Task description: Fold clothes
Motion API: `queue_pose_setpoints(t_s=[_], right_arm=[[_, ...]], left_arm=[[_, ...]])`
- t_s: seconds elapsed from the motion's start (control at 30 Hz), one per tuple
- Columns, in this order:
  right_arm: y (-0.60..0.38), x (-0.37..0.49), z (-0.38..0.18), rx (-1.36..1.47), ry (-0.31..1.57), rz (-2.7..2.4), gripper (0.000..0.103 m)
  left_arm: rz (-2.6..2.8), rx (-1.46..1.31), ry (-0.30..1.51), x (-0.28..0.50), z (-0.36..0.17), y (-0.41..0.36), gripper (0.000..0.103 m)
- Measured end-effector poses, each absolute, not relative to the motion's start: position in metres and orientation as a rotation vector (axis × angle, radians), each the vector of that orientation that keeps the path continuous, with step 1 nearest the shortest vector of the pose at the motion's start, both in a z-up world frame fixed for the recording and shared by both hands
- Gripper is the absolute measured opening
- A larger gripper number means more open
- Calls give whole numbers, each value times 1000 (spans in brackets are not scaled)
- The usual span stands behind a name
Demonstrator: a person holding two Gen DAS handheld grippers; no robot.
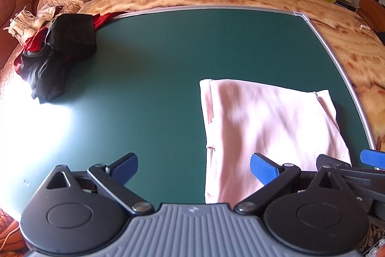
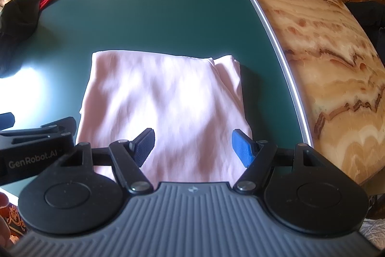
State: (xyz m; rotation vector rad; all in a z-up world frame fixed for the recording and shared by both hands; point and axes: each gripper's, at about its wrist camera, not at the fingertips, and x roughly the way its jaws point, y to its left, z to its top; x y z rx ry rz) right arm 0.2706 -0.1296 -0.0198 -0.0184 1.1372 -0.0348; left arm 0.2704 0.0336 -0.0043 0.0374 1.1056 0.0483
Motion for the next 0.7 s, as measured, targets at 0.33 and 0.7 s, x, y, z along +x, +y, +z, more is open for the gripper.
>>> queue_pose_setpoints(t_s=[0.33, 0.7], right_arm=[[-132, 265, -18, -19, 1138, -34, 79], [-132, 254, -20, -23, 1140, -33, 79]], left_arm=[[48, 41, 1105, 266, -4, 33, 102], [47, 44, 1110, 253, -5, 31, 102]])
